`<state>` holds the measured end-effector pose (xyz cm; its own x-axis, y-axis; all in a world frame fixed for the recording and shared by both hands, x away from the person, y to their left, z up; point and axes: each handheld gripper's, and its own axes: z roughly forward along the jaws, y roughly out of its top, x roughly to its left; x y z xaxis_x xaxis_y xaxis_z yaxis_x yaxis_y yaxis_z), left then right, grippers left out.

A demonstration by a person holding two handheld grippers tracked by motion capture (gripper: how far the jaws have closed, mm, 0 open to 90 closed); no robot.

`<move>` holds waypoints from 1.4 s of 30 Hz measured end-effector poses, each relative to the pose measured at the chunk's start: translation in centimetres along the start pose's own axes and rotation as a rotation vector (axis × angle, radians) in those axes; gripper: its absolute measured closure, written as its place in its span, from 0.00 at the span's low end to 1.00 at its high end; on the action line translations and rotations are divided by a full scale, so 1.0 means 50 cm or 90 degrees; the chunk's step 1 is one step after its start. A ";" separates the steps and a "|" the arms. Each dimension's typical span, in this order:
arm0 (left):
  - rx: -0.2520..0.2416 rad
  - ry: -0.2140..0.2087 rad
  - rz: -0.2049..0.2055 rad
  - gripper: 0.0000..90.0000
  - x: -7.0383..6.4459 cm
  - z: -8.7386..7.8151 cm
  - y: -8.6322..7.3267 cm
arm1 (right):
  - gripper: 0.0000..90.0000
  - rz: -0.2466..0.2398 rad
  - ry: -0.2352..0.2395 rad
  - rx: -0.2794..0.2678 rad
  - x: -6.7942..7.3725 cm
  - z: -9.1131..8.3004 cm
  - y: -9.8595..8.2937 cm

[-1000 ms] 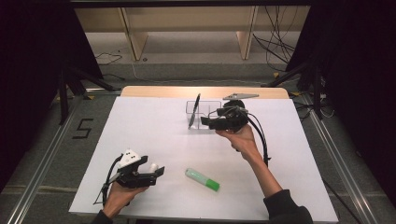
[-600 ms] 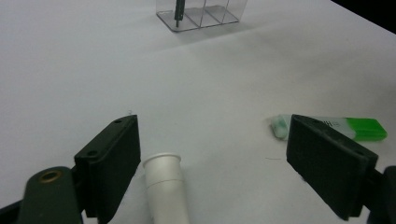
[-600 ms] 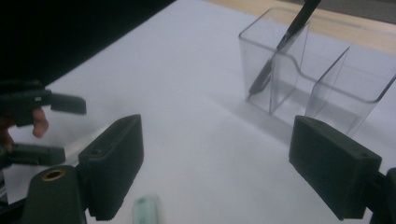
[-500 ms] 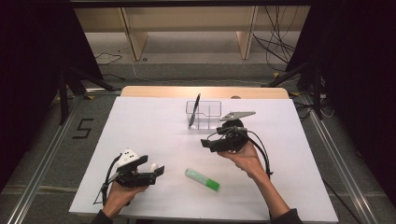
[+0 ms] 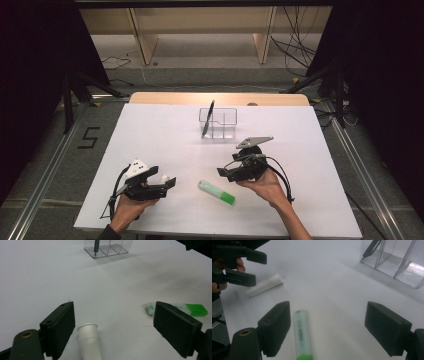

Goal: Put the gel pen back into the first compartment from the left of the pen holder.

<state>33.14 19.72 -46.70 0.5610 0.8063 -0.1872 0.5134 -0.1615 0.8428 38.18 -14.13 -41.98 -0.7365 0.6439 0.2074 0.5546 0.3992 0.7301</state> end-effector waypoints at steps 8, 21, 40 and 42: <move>-0.004 -0.002 0.004 0.19 -0.002 -0.001 0.001 | 0.25 -0.021 0.009 0.025 0.014 -0.001 -0.022; -0.004 -0.004 0.012 0.18 -0.006 0.003 0.004 | 0.25 -0.054 0.019 0.090 0.032 0.005 -0.060; -0.008 -0.007 0.016 0.18 -0.006 0.004 0.006 | 0.22 -0.125 0.003 0.188 0.069 0.031 -0.078; -0.008 -0.008 0.018 0.18 -0.007 0.004 0.006 | 0.23 -0.122 0.003 0.200 0.071 0.033 -0.080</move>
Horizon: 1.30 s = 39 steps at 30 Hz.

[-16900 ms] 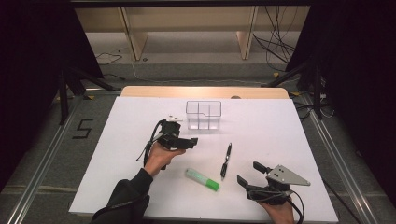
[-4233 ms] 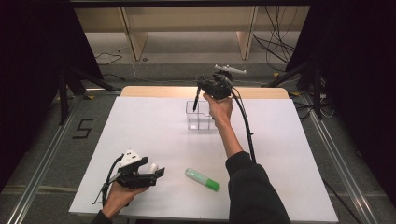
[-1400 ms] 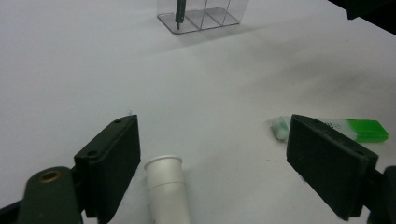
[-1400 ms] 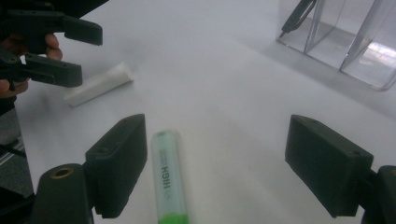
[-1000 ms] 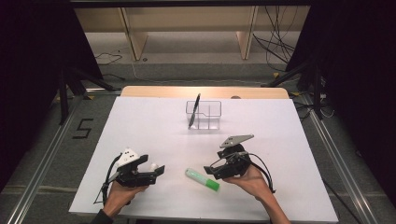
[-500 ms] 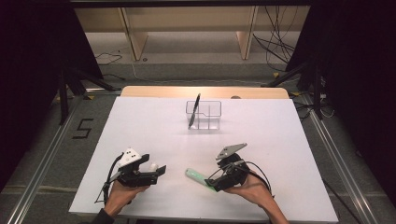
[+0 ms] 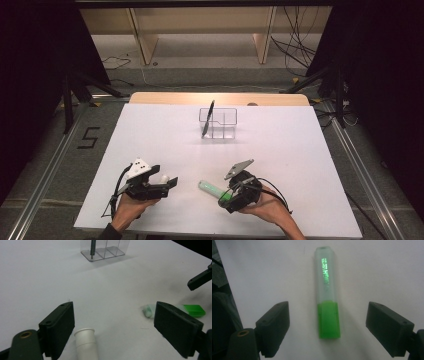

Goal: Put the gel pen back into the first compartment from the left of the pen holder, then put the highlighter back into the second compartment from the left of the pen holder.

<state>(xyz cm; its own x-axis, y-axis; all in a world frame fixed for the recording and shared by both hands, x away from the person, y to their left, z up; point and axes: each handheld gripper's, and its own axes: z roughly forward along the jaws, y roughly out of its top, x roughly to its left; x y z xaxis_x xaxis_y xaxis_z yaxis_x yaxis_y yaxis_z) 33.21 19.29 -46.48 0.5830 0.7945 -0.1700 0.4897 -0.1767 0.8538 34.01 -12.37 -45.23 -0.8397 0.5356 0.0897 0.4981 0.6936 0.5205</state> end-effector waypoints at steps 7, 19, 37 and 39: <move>0.000 -0.001 0.000 0.18 0.001 0.001 0.000 | 0.28 -0.021 -0.011 0.028 0.008 0.012 -0.002; 0.003 0.001 0.006 0.18 0.001 0.000 0.000 | 0.52 -0.031 -0.026 0.054 0.012 0.035 0.000; 0.005 0.001 0.024 0.19 -0.006 0.000 -0.002 | 0.75 -0.072 -0.048 0.070 0.028 0.040 0.002; 0.007 0.001 0.025 0.19 -0.006 0.000 -0.002 | 0.75 -0.072 -0.047 0.070 0.027 0.040 0.003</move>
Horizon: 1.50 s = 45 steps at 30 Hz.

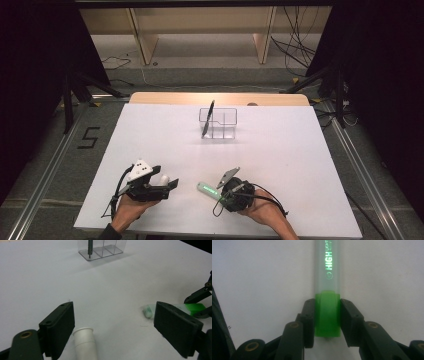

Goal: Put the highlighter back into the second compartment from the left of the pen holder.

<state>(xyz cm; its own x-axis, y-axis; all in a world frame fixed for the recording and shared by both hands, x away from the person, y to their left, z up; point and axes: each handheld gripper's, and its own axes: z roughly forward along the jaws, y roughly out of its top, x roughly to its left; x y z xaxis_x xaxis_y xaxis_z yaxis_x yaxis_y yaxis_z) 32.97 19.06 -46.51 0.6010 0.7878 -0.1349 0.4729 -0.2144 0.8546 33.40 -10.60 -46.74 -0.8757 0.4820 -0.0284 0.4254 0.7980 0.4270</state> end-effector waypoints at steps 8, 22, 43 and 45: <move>-0.001 0.000 -0.001 0.19 0.002 -0.001 0.000 | 0.75 -0.041 -0.027 0.004 0.015 -0.004 0.002; 0.000 -0.003 0.002 0.19 -0.003 -0.003 0.001 | 0.75 -0.154 -0.134 -0.062 0.034 -0.035 -0.006; -0.033 -0.030 0.002 0.19 -0.008 -0.016 0.033 | 0.75 -0.355 -0.352 -0.125 0.091 -0.033 -0.033; -0.030 -0.026 0.032 0.19 -0.012 -0.017 0.040 | 0.75 -0.379 -0.374 -0.119 0.096 -0.028 -0.037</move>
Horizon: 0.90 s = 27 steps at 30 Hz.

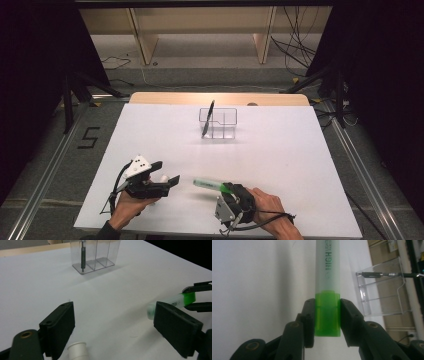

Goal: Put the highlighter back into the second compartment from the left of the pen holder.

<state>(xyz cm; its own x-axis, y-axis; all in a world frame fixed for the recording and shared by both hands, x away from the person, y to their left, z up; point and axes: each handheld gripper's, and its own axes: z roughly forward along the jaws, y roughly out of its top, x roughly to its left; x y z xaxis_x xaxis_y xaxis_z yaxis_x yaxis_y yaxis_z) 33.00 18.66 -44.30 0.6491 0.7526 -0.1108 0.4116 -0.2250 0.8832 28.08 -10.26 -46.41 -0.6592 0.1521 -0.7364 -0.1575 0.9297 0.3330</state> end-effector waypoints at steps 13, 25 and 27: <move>0.094 -0.102 0.126 0.19 -0.049 0.035 0.063 | 0.75 -0.175 -0.119 -0.010 0.037 -0.003 -0.002; 0.220 -0.163 0.251 0.22 -0.107 0.088 0.094 | 0.75 -0.240 -0.135 -0.016 0.055 -0.007 0.007; 0.235 -0.165 0.266 0.23 -0.117 0.099 0.097 | 0.75 -0.241 -0.134 -0.020 0.056 -0.007 0.007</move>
<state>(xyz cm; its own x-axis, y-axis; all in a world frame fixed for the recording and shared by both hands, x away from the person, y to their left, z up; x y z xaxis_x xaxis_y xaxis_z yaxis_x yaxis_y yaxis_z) 34.38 10.09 -41.61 0.9188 0.3897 0.0628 0.2526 -0.7028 0.6650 25.92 -9.62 -48.14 -0.3869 -0.1302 -0.9129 -0.3837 0.9229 0.0310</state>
